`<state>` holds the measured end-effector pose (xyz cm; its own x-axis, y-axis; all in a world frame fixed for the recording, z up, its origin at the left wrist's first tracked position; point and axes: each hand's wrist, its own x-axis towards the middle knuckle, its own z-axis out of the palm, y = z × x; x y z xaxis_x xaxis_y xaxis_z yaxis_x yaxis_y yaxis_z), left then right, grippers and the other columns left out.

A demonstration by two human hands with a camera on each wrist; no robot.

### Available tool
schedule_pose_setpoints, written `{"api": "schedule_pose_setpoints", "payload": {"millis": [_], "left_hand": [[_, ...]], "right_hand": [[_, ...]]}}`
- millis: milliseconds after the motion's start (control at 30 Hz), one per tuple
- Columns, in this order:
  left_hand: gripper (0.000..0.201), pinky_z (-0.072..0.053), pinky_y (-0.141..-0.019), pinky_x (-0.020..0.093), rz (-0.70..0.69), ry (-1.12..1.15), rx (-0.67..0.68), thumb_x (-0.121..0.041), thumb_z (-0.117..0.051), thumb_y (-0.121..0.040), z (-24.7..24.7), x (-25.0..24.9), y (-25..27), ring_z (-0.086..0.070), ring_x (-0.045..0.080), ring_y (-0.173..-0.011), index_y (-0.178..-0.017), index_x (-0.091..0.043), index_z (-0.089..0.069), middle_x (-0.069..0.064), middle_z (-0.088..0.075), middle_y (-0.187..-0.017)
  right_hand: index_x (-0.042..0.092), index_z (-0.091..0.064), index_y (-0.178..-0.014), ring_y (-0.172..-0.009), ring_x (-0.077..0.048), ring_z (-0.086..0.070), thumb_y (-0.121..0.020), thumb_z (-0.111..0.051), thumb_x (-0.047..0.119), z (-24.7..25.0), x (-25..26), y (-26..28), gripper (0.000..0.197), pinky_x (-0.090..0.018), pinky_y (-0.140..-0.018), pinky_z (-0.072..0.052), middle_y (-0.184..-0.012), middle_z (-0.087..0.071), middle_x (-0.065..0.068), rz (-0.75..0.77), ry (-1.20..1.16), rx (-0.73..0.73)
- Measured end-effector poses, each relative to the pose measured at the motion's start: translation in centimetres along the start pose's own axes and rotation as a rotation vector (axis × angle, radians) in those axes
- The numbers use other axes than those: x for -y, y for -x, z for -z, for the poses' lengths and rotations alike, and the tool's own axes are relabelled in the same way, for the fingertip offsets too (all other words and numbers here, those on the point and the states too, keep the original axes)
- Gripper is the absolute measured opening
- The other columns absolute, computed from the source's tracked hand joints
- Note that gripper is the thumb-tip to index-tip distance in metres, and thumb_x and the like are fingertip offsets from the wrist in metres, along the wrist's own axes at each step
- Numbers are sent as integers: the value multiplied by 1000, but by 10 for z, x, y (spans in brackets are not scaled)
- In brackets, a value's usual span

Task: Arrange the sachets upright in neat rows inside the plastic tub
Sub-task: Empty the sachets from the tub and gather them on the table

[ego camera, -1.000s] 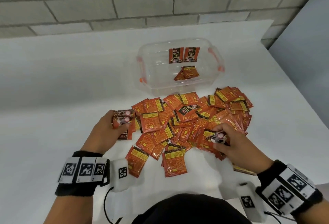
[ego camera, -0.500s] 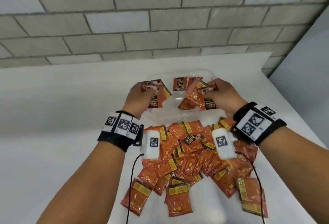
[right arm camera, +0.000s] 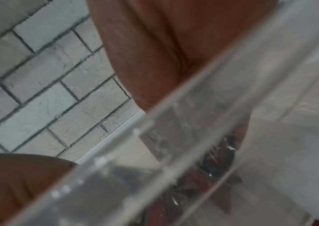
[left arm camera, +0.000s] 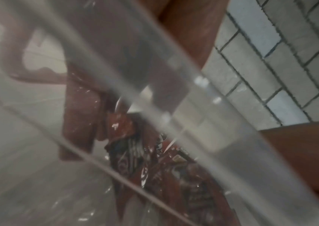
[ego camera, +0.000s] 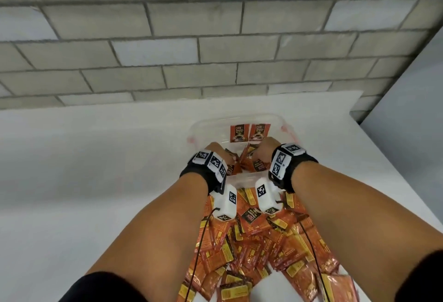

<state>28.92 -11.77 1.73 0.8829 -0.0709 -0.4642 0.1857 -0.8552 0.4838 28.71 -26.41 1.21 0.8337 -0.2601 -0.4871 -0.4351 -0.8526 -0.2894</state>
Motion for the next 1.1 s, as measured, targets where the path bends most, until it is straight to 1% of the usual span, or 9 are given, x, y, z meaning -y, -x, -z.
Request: {"api": "schedule_pose_setpoints", "payload": {"millis": [100,167,267,333,433,533,667,800,1100], "left_hand": [[39,-41,-56,24,-36,44,18,-32,-66,-87,6,2,3,-52,19,-73,-103,4,-60,12,-59,-97],[47,-44,-58,25,-77,117,-23,-34,-61,-90,20,2,17,-55,22,-81,-121,2,-54,12,-60,-111],[42,-55,-78,35,-166,361,-47,-32,-61,-91,38,10,47,-64,25,-89,-126,-11,-55,9,-64,-113],[29,-54,-74,33,-245,475,-30,-30,-61,-91,44,25,78,-65,19,-82,-117,-16,-60,1,-66,-99],[16,-47,-58,22,-359,298,51,-32,-60,-92,38,58,121,-62,9,-65,-99,-19,-66,-5,-68,-84],[17,-39,-52,16,-309,73,105,-33,-62,-89,15,99,132,-56,3,-62,-92,-17,-68,-8,-65,-80],[28,-48,-76,26,-212,-50,45,-25,-66,-87,-17,128,124,-61,14,-91,-113,-16,-63,3,-67,-109],[65,-43,-101,32,-180,-164,79,-32,-73,-80,-35,137,111,-53,18,-121,-139,-23,-48,0,-52,-139],[31,-49,-86,34,-133,-162,-31,-29,-78,-75,-48,138,106,-54,22,-102,-97,-21,-58,3,-59,-111]], "right_hand": [[6,-57,-88,-83,-23,-56,-89,-61,25,4,-3,10,20,-25,-56,-42,-94,-60,-10,26,-75,-34],[6,-55,-88,-82,-24,-56,-88,-61,24,10,-5,23,18,-24,-52,-37,-92,-59,-9,78,-132,-88],[7,-57,-115,-98,-23,-56,-90,-58,22,16,-14,50,29,-24,-74,-40,-113,-60,-6,196,-230,-184],[12,-54,-122,-104,-19,-53,-91,-58,21,14,-19,77,33,-22,-80,-36,-117,-56,-2,296,-298,-250],[19,-60,-102,-85,-15,-57,-90,-59,17,-4,-31,120,12,-19,-66,-41,-97,-61,3,478,-276,-217],[21,-63,-104,-89,-14,-60,-91,-58,17,-40,-50,143,14,-20,-73,-45,-103,-64,3,566,-103,-14],[17,-52,-131,-114,-23,-52,-93,-46,10,-76,-65,125,40,-31,-95,-42,-136,-49,-3,504,194,-27],[12,-43,-137,-115,-30,-49,-91,-43,12,-87,-71,115,45,-41,-97,-43,-138,-44,-9,465,319,-51],[15,-53,-124,-126,-27,-39,-92,-50,34,-91,-67,121,37,-41,-105,-33,-129,-50,-8,388,334,-75]]}}
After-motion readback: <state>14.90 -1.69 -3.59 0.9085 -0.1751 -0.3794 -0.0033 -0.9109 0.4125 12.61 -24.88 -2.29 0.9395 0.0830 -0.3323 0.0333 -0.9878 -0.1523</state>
